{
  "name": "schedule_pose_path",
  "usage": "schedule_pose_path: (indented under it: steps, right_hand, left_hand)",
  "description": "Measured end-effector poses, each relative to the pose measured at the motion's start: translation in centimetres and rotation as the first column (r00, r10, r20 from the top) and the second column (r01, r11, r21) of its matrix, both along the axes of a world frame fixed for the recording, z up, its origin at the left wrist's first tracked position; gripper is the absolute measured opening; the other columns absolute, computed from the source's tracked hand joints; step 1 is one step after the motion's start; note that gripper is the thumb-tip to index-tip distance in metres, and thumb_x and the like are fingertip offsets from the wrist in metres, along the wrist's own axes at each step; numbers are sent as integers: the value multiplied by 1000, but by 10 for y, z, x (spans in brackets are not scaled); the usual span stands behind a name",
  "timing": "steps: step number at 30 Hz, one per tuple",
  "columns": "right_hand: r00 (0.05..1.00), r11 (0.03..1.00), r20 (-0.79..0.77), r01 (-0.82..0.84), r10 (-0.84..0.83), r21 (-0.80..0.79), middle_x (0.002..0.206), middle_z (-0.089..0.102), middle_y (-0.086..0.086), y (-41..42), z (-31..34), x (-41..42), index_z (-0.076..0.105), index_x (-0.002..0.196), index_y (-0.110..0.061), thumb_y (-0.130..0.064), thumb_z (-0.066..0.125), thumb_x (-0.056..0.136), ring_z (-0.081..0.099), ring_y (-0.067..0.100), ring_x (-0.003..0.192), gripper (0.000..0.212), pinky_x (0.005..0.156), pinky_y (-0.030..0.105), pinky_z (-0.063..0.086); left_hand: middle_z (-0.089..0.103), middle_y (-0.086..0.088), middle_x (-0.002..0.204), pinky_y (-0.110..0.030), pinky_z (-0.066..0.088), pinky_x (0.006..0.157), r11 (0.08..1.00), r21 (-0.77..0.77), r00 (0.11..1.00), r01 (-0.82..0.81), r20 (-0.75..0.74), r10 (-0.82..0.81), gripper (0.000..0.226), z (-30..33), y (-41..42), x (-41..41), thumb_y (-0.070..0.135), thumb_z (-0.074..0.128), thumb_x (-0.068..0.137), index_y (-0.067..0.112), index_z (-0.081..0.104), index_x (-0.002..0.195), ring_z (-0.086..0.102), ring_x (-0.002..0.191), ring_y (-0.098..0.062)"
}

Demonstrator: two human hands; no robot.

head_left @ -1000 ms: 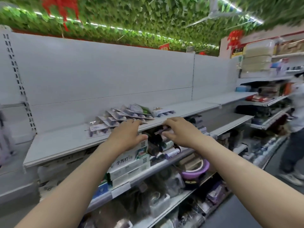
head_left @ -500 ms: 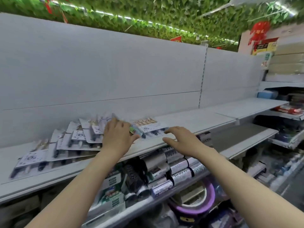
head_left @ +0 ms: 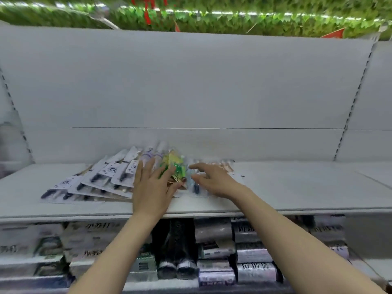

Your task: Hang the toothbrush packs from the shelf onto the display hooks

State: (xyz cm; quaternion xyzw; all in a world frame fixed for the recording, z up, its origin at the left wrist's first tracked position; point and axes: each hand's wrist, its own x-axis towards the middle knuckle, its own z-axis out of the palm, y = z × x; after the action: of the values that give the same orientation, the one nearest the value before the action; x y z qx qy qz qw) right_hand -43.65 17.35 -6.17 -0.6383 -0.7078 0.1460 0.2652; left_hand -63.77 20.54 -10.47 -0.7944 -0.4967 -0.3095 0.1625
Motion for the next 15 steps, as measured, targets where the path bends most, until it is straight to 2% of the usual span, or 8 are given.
schedule_pose_path:
  steps: [3,6,9,12,15]
  right_hand:
    - [997,997,53,-55,58,-49,133,65,5,22,-3,-4,47,145,-41,-51,44,101,58,25,123,45,105,41,44]
    - [995,998,85,-40,44,-42,123,69,2,38,-8,-5,45,144,-46,-61,36,97,60,24,118,50,100,42,47]
    - [996,1000,90,22,-21,-17,102,73,0,45,-10,-10,50,135,-43,-59,36,98,64,23,102,43,91,39,50]
    - [997,997,-4,75,-75,5,99,72,-2,52,-9,-13,57,119,-36,-59,46,96,66,22,94,35,86,37,52]
    - [980,993,-159,118,-117,-7,111,69,-2,60,-10,-10,56,123,-32,-51,61,92,64,17,94,37,81,33,51]
  left_hand:
    - [62,2,135,-47,11,120,1000,11,1000,-20,4,20,71,0,-1,0,70,18,94,30,61,133,37,142,-28]
    - [62,3,135,-44,10,121,999,44,1000,-19,14,18,58,-1,-1,1,63,31,95,31,61,132,37,142,-26]
    - [63,3,133,-42,7,121,997,80,999,-18,32,15,52,-4,1,1,58,39,94,30,60,133,36,141,-25]
    - [62,2,134,-41,9,121,995,97,998,-6,65,-1,55,-5,3,0,57,40,95,27,56,137,37,141,-24]
    - [64,-2,132,-41,13,121,995,102,993,-13,117,0,61,-2,10,0,59,37,95,22,52,140,41,139,-24]
